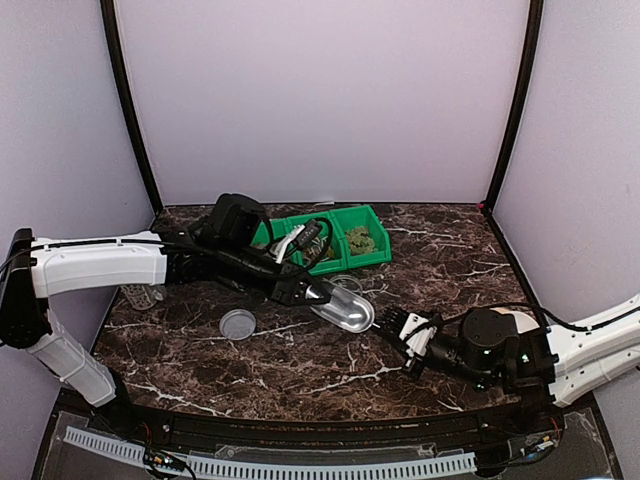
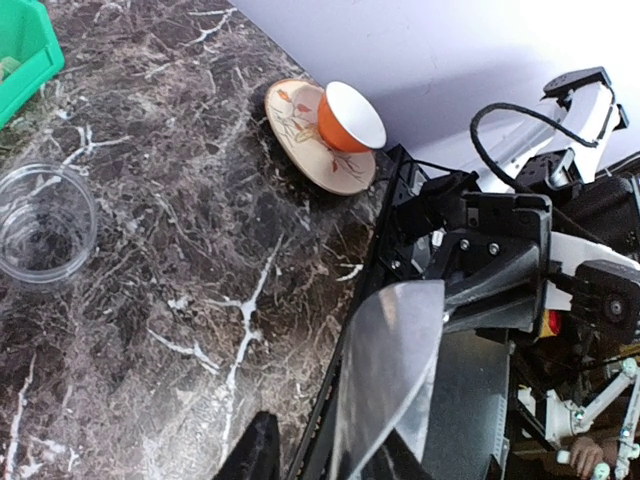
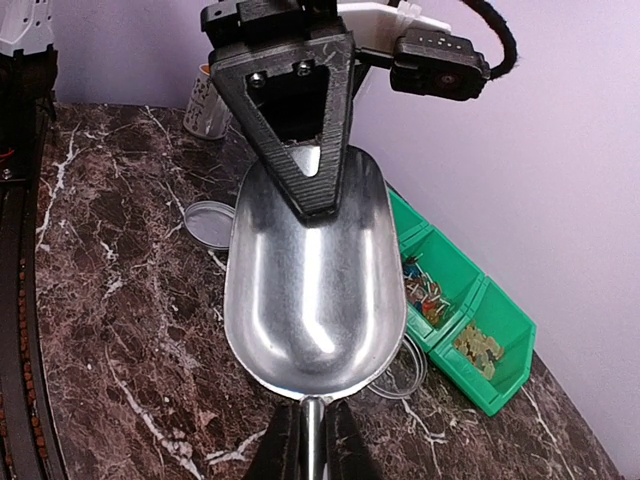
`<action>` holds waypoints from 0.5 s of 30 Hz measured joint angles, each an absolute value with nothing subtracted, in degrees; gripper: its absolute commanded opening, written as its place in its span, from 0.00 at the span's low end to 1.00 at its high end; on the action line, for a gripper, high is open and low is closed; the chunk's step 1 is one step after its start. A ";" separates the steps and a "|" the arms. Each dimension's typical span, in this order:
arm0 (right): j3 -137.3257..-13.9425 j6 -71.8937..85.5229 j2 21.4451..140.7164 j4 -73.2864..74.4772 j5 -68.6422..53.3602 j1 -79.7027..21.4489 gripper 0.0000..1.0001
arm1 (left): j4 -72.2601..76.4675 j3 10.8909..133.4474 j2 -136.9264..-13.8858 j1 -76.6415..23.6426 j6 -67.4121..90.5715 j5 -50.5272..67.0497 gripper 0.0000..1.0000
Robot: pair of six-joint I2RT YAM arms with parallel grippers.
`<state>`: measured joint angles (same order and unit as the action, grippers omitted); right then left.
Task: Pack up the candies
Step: Pass from the left arm to the right
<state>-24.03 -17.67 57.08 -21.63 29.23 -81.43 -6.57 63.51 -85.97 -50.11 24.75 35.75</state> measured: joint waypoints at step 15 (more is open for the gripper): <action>-24.03 -12.69 55.05 -20.99 33.56 -80.47 0.00 | -19.68 74.02 -84.71 -42.37 18.74 24.16 0.99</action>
<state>-24.03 -12.69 55.05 -20.99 33.56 -80.47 -19.68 74.02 -84.71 -42.37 18.74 24.16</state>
